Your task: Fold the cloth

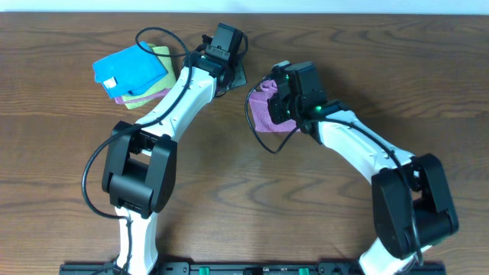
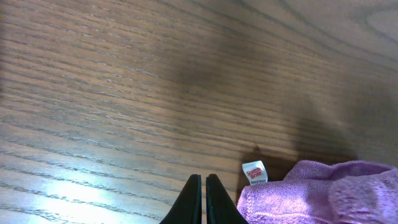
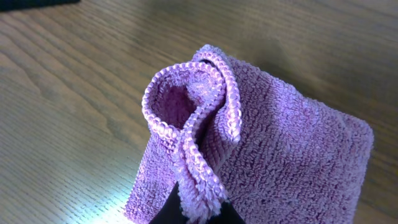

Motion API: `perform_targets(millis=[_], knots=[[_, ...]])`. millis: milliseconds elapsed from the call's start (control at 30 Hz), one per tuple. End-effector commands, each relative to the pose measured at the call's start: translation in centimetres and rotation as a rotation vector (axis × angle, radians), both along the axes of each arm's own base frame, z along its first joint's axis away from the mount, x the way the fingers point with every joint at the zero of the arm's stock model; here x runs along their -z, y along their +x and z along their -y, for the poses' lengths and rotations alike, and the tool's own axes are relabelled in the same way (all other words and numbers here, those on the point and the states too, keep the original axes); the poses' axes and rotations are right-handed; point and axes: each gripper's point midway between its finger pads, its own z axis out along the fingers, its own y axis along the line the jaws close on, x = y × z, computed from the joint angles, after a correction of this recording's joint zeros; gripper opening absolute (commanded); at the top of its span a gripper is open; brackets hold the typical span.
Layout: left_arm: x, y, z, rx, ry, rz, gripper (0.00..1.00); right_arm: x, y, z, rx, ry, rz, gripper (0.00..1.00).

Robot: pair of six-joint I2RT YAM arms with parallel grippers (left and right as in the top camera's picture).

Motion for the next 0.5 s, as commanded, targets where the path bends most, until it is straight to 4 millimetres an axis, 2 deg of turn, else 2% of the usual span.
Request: perform_targets(millis=[0,233,367,467], knots=[[-3.6,1.0,-1.2,-0.018,0.001,0.078,0.06,0.0,0.1,-0.7,-0.003,0.004,-0.001,0.01],[-4.4,1.3,-2.1,-0.035,-0.004,0.093,0.06,1.2,-0.4,-1.4,-0.022,-0.006,-0.026,0.02],[-4.7,1.4,-2.3,-0.040,-0.005,0.098,0.06,1.2,-0.8,-2.4,-0.044,-0.004,-0.021,0.13],[-4.7,1.4,-2.3,-0.038,-0.004,0.099,0.06,1.2,-0.9,-2.6,-0.049,-0.004,-0.021,0.17]])
